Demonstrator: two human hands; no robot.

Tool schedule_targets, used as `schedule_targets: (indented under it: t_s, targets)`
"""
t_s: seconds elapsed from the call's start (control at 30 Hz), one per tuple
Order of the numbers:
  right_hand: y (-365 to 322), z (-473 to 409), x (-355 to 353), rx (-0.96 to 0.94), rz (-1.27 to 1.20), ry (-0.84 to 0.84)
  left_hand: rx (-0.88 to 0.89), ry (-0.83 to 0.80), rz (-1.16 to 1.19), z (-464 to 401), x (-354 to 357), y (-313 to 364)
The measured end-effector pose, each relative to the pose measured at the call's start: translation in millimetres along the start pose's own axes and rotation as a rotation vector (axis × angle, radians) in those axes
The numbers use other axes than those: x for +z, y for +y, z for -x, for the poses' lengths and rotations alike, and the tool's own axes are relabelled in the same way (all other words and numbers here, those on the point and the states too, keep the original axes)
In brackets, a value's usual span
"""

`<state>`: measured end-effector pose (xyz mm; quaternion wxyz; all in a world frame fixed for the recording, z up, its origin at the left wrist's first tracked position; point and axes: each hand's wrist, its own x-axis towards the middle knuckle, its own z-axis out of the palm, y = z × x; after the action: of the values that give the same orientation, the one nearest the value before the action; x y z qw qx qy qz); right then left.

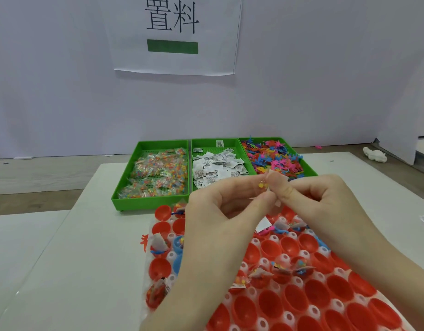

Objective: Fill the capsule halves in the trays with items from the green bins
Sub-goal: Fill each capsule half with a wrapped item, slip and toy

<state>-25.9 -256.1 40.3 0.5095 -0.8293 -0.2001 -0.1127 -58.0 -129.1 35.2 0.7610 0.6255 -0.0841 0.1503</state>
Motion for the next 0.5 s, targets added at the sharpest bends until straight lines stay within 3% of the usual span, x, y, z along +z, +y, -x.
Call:
schedule_targets:
  t_s: [0.1,0.27,0.4,0.5]
  targets:
    - [-3.8,3.1,0.5,0.115,-0.060,0.000,-0.078,-0.013,0.044,0.5,-1.4,0.1]
    - [-9.6,0.3,-12.8,0.417,-0.381,0.003,-0.176,-0.063,0.042,0.5,-2.8,0.9]
    - [-7.8,0.0,-20.6,0.366,-0.335,-0.049,-0.180,-0.094,-0.003,-0.2,-3.5,3.1]
    - [-1.1,12.4,-24.4,0.073,-0.189,-0.052,-0.190,-0.120,-0.041,-0.7,-3.5,3.5]
